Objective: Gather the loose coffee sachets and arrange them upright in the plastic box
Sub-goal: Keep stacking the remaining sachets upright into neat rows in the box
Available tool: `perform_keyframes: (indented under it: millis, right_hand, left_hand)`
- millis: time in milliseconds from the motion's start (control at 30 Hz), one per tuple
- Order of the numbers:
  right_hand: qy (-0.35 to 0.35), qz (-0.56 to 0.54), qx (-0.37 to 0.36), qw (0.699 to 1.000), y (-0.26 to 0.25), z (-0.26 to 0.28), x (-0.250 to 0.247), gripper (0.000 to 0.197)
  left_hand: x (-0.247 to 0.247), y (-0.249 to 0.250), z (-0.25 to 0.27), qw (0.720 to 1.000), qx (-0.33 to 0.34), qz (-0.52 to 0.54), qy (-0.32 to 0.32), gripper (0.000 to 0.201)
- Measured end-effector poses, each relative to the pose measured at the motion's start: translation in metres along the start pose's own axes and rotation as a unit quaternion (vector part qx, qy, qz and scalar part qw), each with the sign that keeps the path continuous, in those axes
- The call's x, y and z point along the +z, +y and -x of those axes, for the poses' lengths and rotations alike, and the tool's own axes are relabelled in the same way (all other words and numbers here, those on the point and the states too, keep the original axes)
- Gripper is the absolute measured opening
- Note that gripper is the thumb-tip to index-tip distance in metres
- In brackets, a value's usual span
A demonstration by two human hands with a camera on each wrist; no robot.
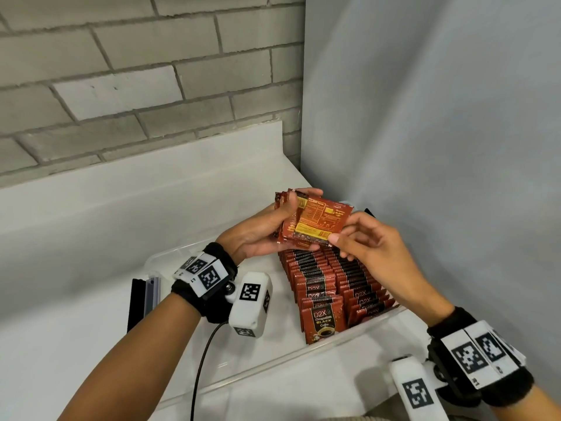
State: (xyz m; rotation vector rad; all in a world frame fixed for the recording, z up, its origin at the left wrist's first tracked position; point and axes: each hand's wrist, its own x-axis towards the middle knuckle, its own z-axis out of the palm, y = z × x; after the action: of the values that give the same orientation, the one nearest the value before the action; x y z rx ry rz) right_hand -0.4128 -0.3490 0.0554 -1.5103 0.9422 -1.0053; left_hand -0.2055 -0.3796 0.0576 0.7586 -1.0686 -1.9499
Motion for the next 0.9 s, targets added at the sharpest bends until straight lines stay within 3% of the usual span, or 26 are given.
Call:
perform_keyframes:
  millis: [133,300,533,700,800,900]
  right_hand:
    - [0.032,-0.009,-0.040,0.999,-0.0022,0.0022,-0.0013,0.006]
    - [0.035,0.004,-0.097,0.995,-0.0014,0.0032,-0.0023,0.026]
    - [-0.005,-0.016,-0.051,0.999,-0.0029,0.0041,-0.0023,0.024]
    - [0.003,-0.048,0.005,0.999,-0.0025,-0.0001,-0.0007,0.028]
    - [-0.067,-0.077,0.050,0.994,0.0002,-0.0023,-0.0002,0.066]
    - [-0.137,-0.045,0.050,0.988,-0.0016,0.0003,0.0024,0.063]
  left_hand:
    - [-0.0010,-0.0015,-0.0015,0.998,-0.054,0.013,-0.009,0.063]
    - [0.0011,-0.0029,-0.0001,0.995,-0.067,0.034,-0.058,0.051]
    - [0.0029,-0.0003,-0.0008,0.999,-0.009,0.040,-0.006,0.051]
    - [0.0037,0.0028,-0.0035,0.993,0.073,0.083,0.037,0.051]
    - [0.0030,0.0037,-0.0042,0.985,0.124,0.104,0.055,0.053]
    - [0.0028,0.0024,-0.0063,0.982,0.147,0.097,0.069,0.052]
